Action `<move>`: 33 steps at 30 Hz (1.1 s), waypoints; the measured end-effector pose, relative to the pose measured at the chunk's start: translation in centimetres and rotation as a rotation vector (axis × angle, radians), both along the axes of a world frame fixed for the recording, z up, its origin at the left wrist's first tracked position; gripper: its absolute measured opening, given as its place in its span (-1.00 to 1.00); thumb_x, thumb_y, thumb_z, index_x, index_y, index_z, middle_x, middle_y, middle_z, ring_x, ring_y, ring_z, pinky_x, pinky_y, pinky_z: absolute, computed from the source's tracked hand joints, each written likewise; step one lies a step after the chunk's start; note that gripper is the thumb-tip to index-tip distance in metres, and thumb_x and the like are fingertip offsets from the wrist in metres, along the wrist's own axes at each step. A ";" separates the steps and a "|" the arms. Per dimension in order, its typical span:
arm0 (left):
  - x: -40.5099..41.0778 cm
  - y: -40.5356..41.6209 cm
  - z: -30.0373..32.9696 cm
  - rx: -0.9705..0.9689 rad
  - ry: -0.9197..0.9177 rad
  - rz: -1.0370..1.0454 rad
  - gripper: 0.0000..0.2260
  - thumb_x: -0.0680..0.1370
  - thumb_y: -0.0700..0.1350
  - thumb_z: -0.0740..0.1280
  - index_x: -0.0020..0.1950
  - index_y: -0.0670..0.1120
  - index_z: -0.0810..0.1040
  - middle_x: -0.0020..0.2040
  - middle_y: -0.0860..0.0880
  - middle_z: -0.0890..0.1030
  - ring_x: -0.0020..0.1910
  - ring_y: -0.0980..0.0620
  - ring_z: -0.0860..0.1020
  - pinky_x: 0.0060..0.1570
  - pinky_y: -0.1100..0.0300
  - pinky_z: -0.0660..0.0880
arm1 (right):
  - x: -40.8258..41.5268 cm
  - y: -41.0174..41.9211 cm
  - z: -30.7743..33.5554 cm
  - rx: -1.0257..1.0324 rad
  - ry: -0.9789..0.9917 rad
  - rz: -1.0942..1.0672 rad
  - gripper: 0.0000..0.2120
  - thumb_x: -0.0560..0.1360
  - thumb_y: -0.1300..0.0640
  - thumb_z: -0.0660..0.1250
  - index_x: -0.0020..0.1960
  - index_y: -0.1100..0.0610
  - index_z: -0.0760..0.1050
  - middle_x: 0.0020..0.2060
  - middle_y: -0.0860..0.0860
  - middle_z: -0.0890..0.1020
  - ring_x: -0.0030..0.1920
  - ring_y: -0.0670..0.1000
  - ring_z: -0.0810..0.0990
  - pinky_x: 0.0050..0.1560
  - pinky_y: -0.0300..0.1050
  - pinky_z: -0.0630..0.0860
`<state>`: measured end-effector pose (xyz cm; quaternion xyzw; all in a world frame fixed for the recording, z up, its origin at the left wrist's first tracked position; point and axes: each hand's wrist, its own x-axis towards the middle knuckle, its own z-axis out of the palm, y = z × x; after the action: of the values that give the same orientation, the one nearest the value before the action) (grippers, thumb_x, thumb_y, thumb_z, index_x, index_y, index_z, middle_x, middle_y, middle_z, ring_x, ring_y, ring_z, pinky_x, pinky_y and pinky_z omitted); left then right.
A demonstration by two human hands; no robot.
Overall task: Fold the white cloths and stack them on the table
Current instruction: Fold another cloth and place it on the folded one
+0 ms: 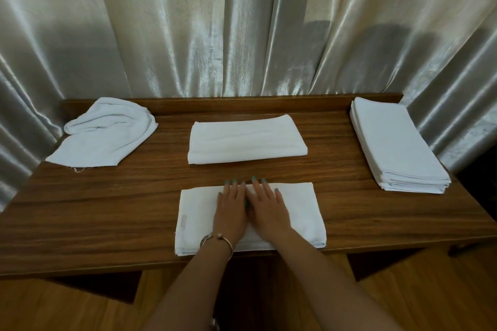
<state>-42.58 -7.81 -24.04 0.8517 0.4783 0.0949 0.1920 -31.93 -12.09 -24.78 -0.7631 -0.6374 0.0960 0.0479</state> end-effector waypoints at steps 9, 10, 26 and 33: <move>-3.0 0.6 -1.9 0.062 0.320 -0.044 -0.30 0.43 0.34 -0.41 0.53 0.09 -0.25 0.56 -0.03 -0.23 0.54 -0.06 -0.20 0.45 -0.18 -0.19 | 2.8 -1.6 -1.3 -0.053 0.005 -0.052 -0.16 0.36 -0.51 -0.31 0.54 -0.14 -0.22 0.56 -0.06 -0.17 0.55 0.02 -0.24 0.50 0.12 -0.25; -3.4 0.8 -2.0 0.070 0.343 0.007 -0.29 0.39 0.40 -0.39 0.51 0.16 -0.29 0.53 -0.01 -0.29 0.54 -0.08 -0.22 0.41 -0.25 -0.21 | 3.5 -1.9 -1.3 -0.071 -0.011 -0.073 -0.16 0.35 -0.53 -0.30 0.53 -0.17 -0.24 0.56 -0.07 -0.21 0.55 0.02 -0.27 0.50 0.14 -0.26; -5.8 1.5 -1.8 0.030 0.174 0.423 -0.39 0.55 0.30 -0.03 0.54 0.08 0.00 0.56 -0.15 0.07 0.53 -0.15 0.04 0.42 -0.16 0.13 | 5.7 -2.8 -1.1 0.223 0.205 -0.805 -0.38 0.55 -0.21 0.14 0.50 0.05 0.14 0.50 0.15 0.20 0.46 0.17 0.25 0.42 0.13 0.28; -5.7 4.1 0.3 -0.260 -0.014 0.758 -0.32 0.40 0.27 0.33 0.18 -0.32 0.43 0.13 -0.26 0.51 0.11 -0.22 0.49 0.11 -0.01 0.46 | 7.4 -0.9 2.0 -0.030 0.564 -1.200 -0.39 0.29 -0.23 0.46 0.13 0.15 0.39 0.04 0.13 0.59 0.07 0.19 0.57 0.17 0.17 0.47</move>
<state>-48.32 -3.72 -23.72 0.5830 0.7652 0.1035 0.2527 -24.54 -13.00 -22.80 -0.9320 -0.0633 0.2575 0.2472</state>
